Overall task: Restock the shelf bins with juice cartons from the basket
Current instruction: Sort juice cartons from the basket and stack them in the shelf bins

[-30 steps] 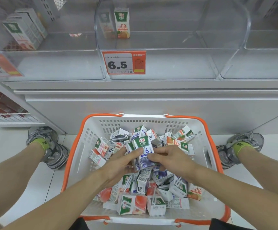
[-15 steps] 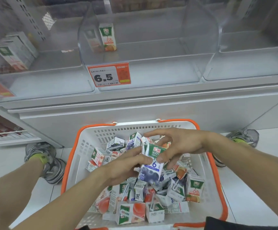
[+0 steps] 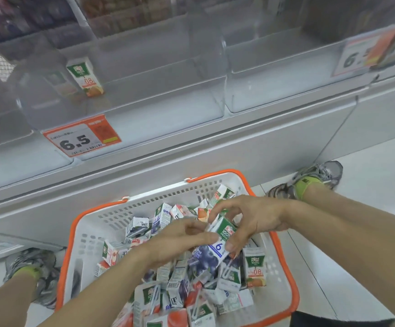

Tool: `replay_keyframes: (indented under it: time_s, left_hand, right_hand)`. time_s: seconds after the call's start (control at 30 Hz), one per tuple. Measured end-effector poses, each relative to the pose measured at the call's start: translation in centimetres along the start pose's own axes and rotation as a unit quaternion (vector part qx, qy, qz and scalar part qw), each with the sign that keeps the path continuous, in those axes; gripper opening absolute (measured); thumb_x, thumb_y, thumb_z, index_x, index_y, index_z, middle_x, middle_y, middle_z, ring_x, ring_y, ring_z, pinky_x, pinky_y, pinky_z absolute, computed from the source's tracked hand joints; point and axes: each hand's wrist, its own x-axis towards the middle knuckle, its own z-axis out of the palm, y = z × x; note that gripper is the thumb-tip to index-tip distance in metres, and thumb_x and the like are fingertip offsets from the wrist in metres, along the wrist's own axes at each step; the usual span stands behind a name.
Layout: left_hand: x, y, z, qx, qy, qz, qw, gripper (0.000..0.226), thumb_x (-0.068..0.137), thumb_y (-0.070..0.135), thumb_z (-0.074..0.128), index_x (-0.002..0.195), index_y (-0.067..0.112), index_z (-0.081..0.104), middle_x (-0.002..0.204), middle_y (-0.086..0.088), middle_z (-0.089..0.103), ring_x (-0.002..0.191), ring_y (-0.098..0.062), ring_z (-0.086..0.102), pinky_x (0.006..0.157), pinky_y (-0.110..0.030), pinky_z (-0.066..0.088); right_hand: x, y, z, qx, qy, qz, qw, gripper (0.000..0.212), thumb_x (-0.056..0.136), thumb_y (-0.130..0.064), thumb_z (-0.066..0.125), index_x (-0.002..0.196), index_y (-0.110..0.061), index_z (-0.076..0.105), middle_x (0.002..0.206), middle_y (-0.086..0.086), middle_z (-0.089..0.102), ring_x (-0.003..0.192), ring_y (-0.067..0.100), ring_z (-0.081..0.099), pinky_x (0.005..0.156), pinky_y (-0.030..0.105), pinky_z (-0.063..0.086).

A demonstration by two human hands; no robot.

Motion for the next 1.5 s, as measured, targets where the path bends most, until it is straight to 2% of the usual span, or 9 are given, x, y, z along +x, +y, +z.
replay_keyframes:
  time_s: [0.1,0.23,0.37,0.5,0.63,0.83,1.0,1.27,1.5]
  left_hand:
    - [-0.1,3.0,-0.2,0.046,0.053,0.046,0.996,0.067,0.06,0.071,0.079,0.111,0.028,0.068,0.108,0.001,0.072,0.101,-0.021,0.069,0.096,-0.053,0.051]
    - [-0.8,8.6,-1.5,0.118,0.118,0.138,0.976,0.059,0.067,0.071,0.068,0.115,0.038,0.062,0.116,0.014,0.066,0.102,-0.003,0.065,0.095,-0.041,0.054]
    - [-2.4,15.6,-2.5,0.139,0.314,0.362,0.867,0.023,0.082,0.033,0.071,0.104,0.03,0.064,0.102,0.011,0.069,0.095,-0.013,0.066,0.083,-0.031,0.055]
    - [-1.1,22.2,-4.4,0.302,0.397,0.436,0.749,0.064,0.08,0.034,0.079,0.133,0.02,0.047,0.131,0.003,0.051,0.12,-0.011,0.051,0.101,-0.023,0.041]
    - [2.6,25.6,-6.2,0.362,0.348,0.383,0.775,0.107,0.067,0.054,0.083,0.151,0.025,0.022,0.153,0.004,0.027,0.142,-0.013,0.029,0.119,-0.04,0.028]
    - [5.5,25.3,-6.9,0.318,0.334,0.372,0.806,0.1,0.067,0.045,0.087,0.147,0.03,0.03,0.153,0.016,0.026,0.127,0.011,0.026,0.103,-0.001,0.018]
    - [5.9,25.4,-7.2,0.274,0.327,0.367,0.827,0.102,0.062,0.043,0.091,0.143,0.037,0.03,0.149,0.021,0.028,0.123,0.011,0.032,0.1,-0.012,0.026]
    - [6.6,25.2,-7.7,0.243,0.31,0.378,0.838,0.101,0.058,0.045,0.092,0.137,0.046,0.029,0.147,0.031,0.029,0.126,0.016,0.03,0.097,-0.01,0.027]
    - [6.9,25.1,-8.0,0.251,0.291,0.384,0.839,0.095,0.06,0.051,0.088,0.127,0.061,0.02,0.144,0.047,0.013,0.119,0.029,0.026,0.083,0.0,0.032]
  right_hand:
    - [-1.2,1.2,-1.6,0.013,0.057,-0.058,0.997,0.06,0.07,0.003,0.087,0.119,-0.025,0.065,0.129,0.016,0.054,0.089,0.017,0.074,0.086,0.047,0.059]
    - [-2.9,2.0,-4.3,0.18,0.087,-0.139,0.97,0.059,0.074,0.014,0.078,0.124,-0.011,0.057,0.132,0.023,0.055,0.109,0.041,0.067,0.092,0.057,0.054]
    - [-5.1,1.4,-6.5,0.309,0.132,-0.244,0.91,0.056,0.074,0.017,0.071,0.12,-0.01,0.053,0.115,0.018,0.067,0.096,0.032,0.069,0.078,0.035,0.06]
    - [-7.0,-0.2,-7.7,0.351,0.195,-0.346,0.848,0.067,0.061,0.005,0.088,0.117,-0.014,0.057,0.117,0.021,0.067,0.101,0.038,0.068,0.077,0.03,0.059]
    - [-9.0,-3.5,-7.7,0.36,0.27,-0.424,0.786,0.056,0.073,0.015,0.07,0.119,-0.014,0.054,0.114,0.019,0.068,0.103,0.04,0.067,0.078,0.027,0.059]
    - [-11.4,-8.8,-9.5,0.133,0.514,-0.432,0.729,0.057,0.07,0.006,0.079,0.116,-0.021,0.06,0.118,0.001,0.071,0.09,0.023,0.074,0.082,0.029,0.06]
    - [-10.2,-12.8,-14.3,-0.047,0.62,-0.349,0.702,0.061,0.069,0.0,0.087,0.107,-0.039,0.06,0.117,-0.002,0.067,0.095,0.02,0.072,0.083,0.038,0.06]
    - [-0.8,-21.5,-25.2,-0.421,0.535,-0.12,0.722,0.06,0.073,-0.005,0.078,0.124,-0.031,0.058,0.127,0.006,0.056,0.11,0.028,0.063,0.082,0.03,0.053]
    - [6.4,-25.0,-28.1,-0.375,0.445,-0.159,0.798,0.106,0.079,-0.001,0.074,0.154,-0.04,0.01,0.147,-0.002,0.04,0.125,0.015,0.048,0.085,0.023,0.042]
